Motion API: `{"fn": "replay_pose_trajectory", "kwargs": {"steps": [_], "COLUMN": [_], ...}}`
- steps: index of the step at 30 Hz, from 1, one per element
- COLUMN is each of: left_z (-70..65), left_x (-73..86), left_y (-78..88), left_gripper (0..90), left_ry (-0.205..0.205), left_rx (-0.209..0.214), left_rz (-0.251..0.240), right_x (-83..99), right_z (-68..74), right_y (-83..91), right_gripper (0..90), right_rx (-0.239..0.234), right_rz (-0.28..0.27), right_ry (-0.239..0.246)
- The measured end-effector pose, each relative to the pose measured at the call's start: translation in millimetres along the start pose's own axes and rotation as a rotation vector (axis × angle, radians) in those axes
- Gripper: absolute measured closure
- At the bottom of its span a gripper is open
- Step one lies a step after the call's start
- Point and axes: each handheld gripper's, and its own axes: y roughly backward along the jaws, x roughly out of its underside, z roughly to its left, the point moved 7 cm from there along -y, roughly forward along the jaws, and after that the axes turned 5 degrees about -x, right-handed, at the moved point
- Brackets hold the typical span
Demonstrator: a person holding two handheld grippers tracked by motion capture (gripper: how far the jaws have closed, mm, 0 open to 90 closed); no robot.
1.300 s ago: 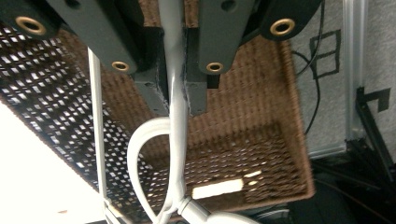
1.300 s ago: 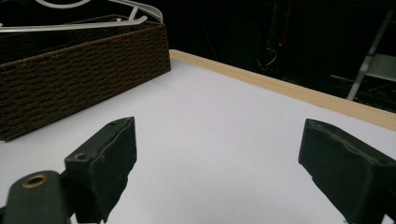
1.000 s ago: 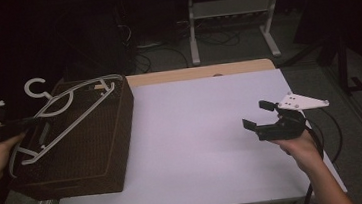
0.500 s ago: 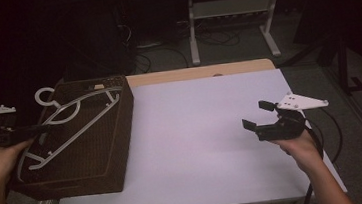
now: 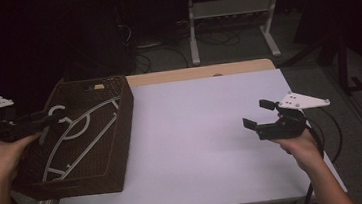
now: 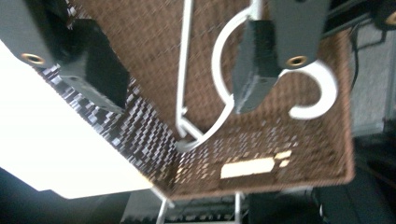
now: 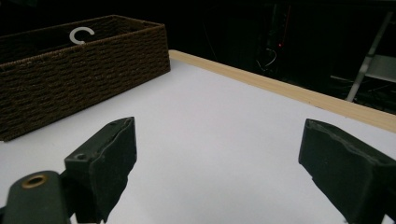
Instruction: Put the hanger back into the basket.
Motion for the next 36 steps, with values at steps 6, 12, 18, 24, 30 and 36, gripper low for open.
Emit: {"fn": "replay_pose_trajectory", "kwargs": {"steps": [6, 12, 18, 24, 30, 36], "left_z": [-37.0, -75.0, -109.9, -143.7, -171.1, -183.1], "left_x": [-12.4, -15.3, -16.7, -10.0, -2.2, 5.3], "left_y": [-3.7, -10.7, -13.2, -20.8, -28.8, -39.3], "left_gripper": [24.7, 17.3, 10.8, 5.9, 3.0, 3.0], "left_ry": [0.0, -0.034, -0.065, -0.094, -0.113, -0.1], "left_rx": [0.066, 0.133, 0.193, 0.245, 0.308, 0.35], "left_rz": [-0.073, -0.12, -0.165, -0.207, -0.239, -0.27], "right_x": [-1.2, -6.0, -10.4, -14.3, -17.8, -24.2], "right_z": [-1.2, 1.3, 3.8, 6.7, 10.2, 14.8], "right_y": [2.9, 5.2, 4.6, 0.1, -4.0, -5.0], "right_gripper": [10.3, 9.3, 9.0, 7.6, 5.0, 1.2], "right_rx": [0.001, 0.0, -0.012, -0.026, -0.045, -0.06], "right_rz": [-0.007, -0.017, -0.025, -0.034, -0.044, -0.068], "right_ry": [0.004, 0.008, 0.008, 0.011, 0.013, 0.012]}}
